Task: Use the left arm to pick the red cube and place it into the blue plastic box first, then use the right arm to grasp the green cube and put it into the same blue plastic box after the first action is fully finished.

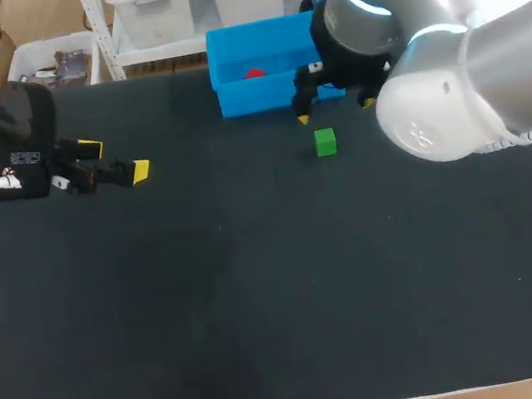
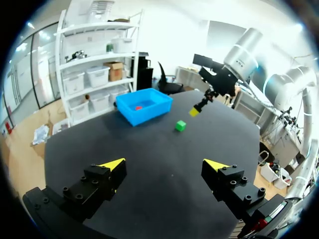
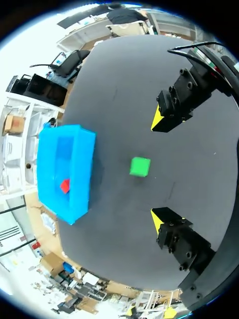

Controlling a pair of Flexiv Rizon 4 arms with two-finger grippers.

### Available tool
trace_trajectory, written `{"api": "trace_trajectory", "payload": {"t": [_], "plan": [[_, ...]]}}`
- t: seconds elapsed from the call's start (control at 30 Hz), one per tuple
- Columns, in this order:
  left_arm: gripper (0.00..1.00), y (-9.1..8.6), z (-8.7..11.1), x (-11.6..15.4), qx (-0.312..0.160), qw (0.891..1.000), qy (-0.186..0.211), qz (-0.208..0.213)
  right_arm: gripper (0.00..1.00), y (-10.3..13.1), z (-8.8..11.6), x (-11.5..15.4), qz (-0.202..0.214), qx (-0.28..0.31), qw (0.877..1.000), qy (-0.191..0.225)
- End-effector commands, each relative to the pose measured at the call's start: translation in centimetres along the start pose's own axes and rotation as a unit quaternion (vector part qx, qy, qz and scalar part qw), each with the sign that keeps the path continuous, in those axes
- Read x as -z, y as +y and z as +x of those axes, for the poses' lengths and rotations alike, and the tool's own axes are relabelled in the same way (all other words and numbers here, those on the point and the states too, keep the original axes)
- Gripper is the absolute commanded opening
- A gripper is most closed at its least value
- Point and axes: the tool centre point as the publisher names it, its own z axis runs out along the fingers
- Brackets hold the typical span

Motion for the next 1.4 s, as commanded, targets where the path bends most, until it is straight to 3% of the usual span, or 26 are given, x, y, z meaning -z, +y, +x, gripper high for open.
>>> {"api": "trace_trajectory", "payload": {"t": [0.03, 0.7, 1.4], "plan": [[1.0, 0.2, 0.3, 0.1, -0.001, 1.0, -0.007, 0.004, 1.0, -0.3, 0.0, -0.6, -0.001, 0.0, 1.0, -0.001], [1.0, 0.2, 0.3, 0.1, -0.001, 1.0, -0.007, 0.004, 1.0, -0.4, 0.1, -0.8, 0.009, -0.008, 1.0, 0.008], [1.0, 0.2, 0.3, 0.1, -0.001, 1.0, -0.007, 0.004, 1.0, -1.0, 0.2, -5.8, 0.052, -0.043, 0.996, 0.063]]}}
